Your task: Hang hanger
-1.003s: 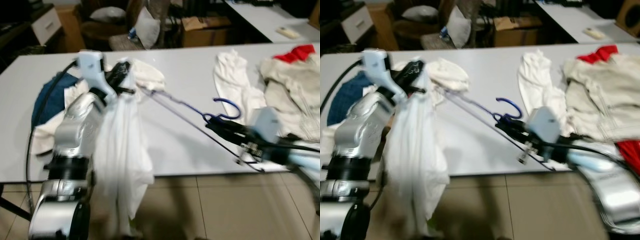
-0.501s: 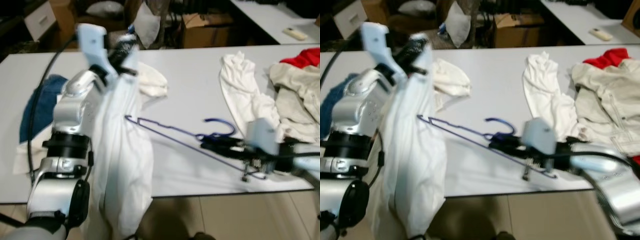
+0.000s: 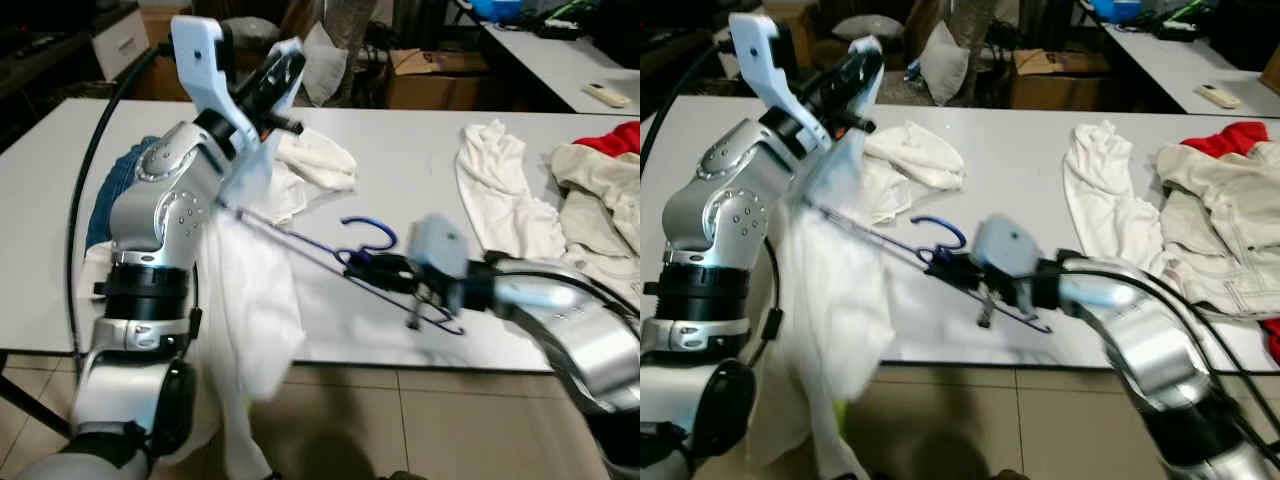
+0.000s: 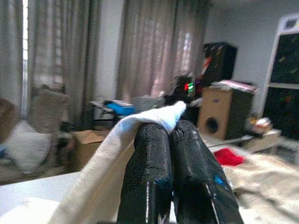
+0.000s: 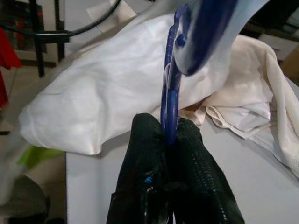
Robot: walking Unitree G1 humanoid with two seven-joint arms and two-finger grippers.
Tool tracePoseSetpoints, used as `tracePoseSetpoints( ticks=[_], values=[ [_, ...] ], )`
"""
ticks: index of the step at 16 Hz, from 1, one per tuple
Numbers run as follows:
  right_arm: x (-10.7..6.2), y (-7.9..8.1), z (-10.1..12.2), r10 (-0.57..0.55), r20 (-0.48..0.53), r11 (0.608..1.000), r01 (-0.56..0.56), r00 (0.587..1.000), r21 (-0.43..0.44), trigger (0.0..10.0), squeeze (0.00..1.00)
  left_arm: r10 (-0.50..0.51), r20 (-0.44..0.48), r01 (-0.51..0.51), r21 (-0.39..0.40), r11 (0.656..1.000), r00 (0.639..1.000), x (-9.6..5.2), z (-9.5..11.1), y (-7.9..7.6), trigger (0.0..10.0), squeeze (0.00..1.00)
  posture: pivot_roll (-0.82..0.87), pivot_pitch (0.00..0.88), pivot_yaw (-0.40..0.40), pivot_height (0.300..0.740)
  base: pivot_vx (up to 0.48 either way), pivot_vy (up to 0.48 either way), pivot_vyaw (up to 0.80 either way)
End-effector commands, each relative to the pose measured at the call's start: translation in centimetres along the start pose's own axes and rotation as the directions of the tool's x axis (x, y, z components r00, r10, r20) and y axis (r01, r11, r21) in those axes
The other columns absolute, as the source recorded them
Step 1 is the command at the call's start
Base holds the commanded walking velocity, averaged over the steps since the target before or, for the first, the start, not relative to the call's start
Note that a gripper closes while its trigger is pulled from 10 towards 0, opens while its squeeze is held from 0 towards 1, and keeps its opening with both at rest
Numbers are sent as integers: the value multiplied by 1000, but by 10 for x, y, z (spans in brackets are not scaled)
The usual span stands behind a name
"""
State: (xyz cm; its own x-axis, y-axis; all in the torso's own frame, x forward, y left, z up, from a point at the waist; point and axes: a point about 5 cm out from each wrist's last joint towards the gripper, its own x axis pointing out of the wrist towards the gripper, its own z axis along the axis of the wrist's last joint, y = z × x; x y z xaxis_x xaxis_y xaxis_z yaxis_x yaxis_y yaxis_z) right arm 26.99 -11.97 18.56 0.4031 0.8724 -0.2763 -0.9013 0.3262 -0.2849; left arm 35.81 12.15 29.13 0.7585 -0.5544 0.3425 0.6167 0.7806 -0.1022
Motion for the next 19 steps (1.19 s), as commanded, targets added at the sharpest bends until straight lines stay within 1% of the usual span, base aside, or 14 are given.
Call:
tracePoseSetpoints(
  ticks=[1, 5, 6, 7, 8, 9, 10, 11, 13, 15, 16, 17, 18, 19],
  values=[
    [6, -1, -4, 7, -30, 1000, -7, 1000, 2, 10000, 0, -53, 75, 52, 9, 999, 996, 6, 23, -11, 10000, 0, -77, 32, 22, 740, 0, 0, 0],
    [21, -22, 9, -87, 53, 996, 86, 995, 11, 10000, 0, -127, 135, 136, -61, 989, 983, 5, 44, -27, 10000, 0, -70, 27, 17, 740, 0, 0, 0],
    [22, -35, 11, -163, 54, 987, 163, 985, 4, 10000, 0, -150, 145, 161, -62, 985, 978, 5, 48, -31, 10000, 0, -71, 24, 17, 740, 0, 0, 0],
    [18, -62, 18, -308, 70, 950, 311, 949, -31, 10000, 0, -178, 185, 196, -85, 977, 967, 4, 58, -36, 10000, 0, -71, 23, 17, 740, 0, 0, 0],
    [5, -102, 36, -537, 125, 840, 542, 834, -7, 10000, 0, -196, 233, 225, -103, 969, 953, 3, 71, -39, 10000, 0, -70, 24, 13, 740, 0, 0, 0],
    [-17, -139, 54, -730, 170, 673, 739, 663, 8, 10000, 0, -209, 272, 244, -100, 965, 939, -1, 81, -40, 10000, 0, -70, 24, 12, 740, 0, 0, 0],
    [-32, -155, 68, -782, 221, 593, 805, 583, -23, 10000, 0, -207, 307, 250, -106, 963, 929, -6, 89, -38, 10000, 0, -70, 24, 12, 740, 0, 0, 0],
    [-36, -160, 75, -782, 255, 586, 810, 569, -15, 10000, 0, -188, 328, 238, -118, 964, 926, -10, 92, -33, 10000, 0, -67, 28, 6, 740, 0, 0, 0],
    [-15, -150, 55, -665, 186, 715, 689, 723, -120, 10000, 0, -61, 247, 89, -103, 991, 967, -18, 73, -8, 10000, 0, -65, 33, 4, 740, 0, 0, 0],
    [-2, -144, 36, -626, 142, 752, 642, 767, -149, 10000, 0, 19, 173, -4, -88, 996, 985, -22, 55, 5, 10000, 0, -65, 35, 5, 740, 0, 0, 0],
    [10, -128, 5, -553, 66, 817, 556, 831, -152, 10000, 0, 117, 55, -114, -62, 992, 992, -26, 24, 18, 10000, 0, -66, 40, 8, 740, 0, 0, 0],
    [15, -115, -16, -503, 17, 852, 499, 864, -157, 10000, 0, 189, -47, -190, -23, 982, 981, -31, -4, 25, 10000, 0, -65, 41, 10, 740, 0, 0, 0],
    [16, -110, -24, -483, -2, 865, 477, 875, -155, 10000, 0, 211, -81, -213, -7, 977, 974, -33, -14, 27, 10000, 0, -65, 41, 10, 740, 0, 0, 0],
    [18, -88, -49, -398, -60, 912, 388, 915, -131, 10000, 0, 318, -207, -309, 72, 948, 925, -45, -50, 37, 10000, 0, -74, 47, 20, 740, 0, 0, 0]
  ],
)
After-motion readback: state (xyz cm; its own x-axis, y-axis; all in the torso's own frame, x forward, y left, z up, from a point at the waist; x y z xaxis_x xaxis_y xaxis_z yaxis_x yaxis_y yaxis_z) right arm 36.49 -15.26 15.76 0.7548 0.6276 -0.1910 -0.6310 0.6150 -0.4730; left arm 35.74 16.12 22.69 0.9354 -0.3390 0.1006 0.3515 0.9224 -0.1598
